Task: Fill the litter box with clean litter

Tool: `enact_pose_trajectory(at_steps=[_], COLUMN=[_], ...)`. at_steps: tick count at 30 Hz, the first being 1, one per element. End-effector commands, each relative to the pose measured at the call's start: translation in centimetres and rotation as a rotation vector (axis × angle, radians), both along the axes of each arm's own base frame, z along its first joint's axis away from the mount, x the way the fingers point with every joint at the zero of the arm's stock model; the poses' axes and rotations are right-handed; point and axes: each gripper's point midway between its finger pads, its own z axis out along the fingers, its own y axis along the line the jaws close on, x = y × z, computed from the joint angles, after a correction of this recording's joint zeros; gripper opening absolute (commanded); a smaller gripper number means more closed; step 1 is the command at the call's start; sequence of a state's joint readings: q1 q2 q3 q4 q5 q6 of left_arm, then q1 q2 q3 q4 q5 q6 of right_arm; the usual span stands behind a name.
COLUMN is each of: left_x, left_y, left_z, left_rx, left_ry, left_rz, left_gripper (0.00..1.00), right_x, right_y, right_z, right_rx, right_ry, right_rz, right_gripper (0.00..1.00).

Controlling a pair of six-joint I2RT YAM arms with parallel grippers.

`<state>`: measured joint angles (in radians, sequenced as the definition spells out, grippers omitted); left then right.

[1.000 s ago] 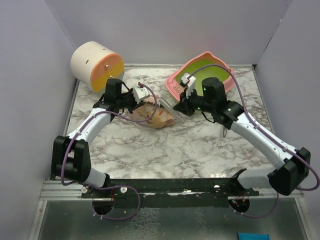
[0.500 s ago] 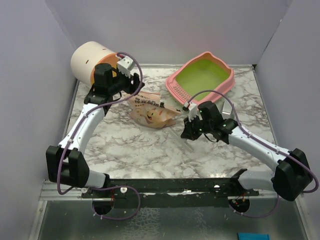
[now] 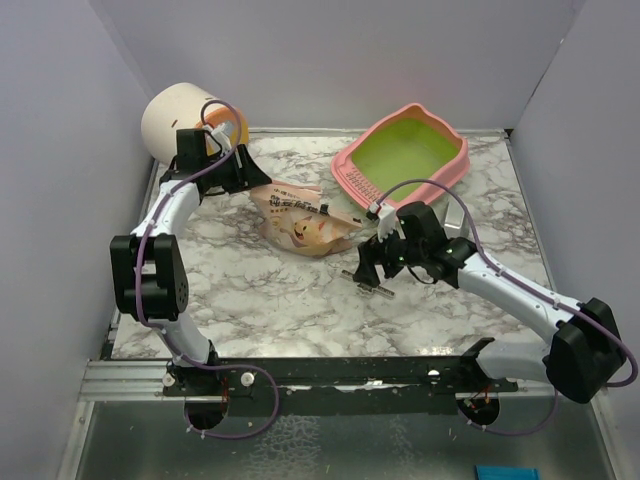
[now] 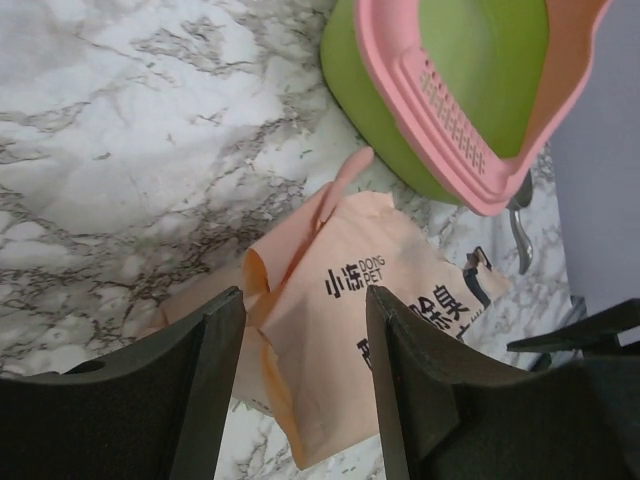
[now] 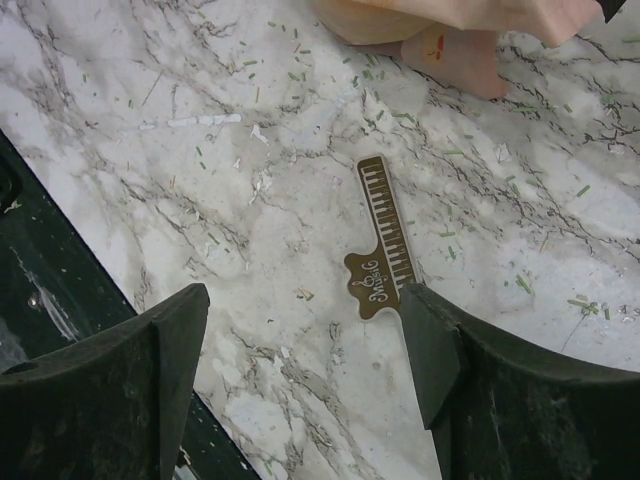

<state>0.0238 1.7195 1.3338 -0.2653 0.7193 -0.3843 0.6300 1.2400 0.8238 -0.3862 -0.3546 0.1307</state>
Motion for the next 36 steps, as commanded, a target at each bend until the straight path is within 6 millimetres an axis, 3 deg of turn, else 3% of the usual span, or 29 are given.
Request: enact_pose_trajectory(at_steps=[1, 4, 8, 13, 21, 27, 33, 36], left_x=[-0.8, -0.6, -1.3, -1.5, -4.7, -9.3, -8.6, -8.8], left_y=[-2.4, -3.1, -3.9, -3.8, -2.1, -2.5, -2.9, -3.0], left_z=[1.6, 2.4, 3.6, 5.4, 11.7, 15.8, 15.8, 16.1], left_rx=[-0.119, -0.133, -0.165, -0.148, -0.075, -0.165, -0.167, -0.163], left_ry=[-0.009, -0.056, -0.131, -0.269, -0.889, -1.280, -1.309, -1.326], left_rz=[-0.116, -0.157, -0.231, -0.235, -0.075, -0.109, -0.151, -0.162], left_gripper=[0.52, 0.42, 0.01, 0.00, 0.00, 0.00, 0.00, 0.00], right_x=[0.8, 1.0, 2.0, 4.0, 8.0, 10.5, 13.3, 14.3], right_y=[0.5, 0.6, 1.3, 2.5, 4.1, 6.8, 9.1, 9.4], right_z=[1.7, 2.0, 3.8, 7.5, 11.6, 10.8, 7.5, 7.1], right_rx=[0.037, 0.048, 0.093, 0.179, 0.289, 0.328, 0.282, 0.299], right_ry=[-0.058, -0.066, -0.095, -0.178, -0.272, -0.246, -0.271, -0.295], right_rz=[-0.009, -0.016, -0.044, -0.082, -0.083, 0.142, 0.314, 0.359], right_gripper=[0.78, 0.76, 0.69, 0.59, 0.65, 0.69, 0.68, 0.68])
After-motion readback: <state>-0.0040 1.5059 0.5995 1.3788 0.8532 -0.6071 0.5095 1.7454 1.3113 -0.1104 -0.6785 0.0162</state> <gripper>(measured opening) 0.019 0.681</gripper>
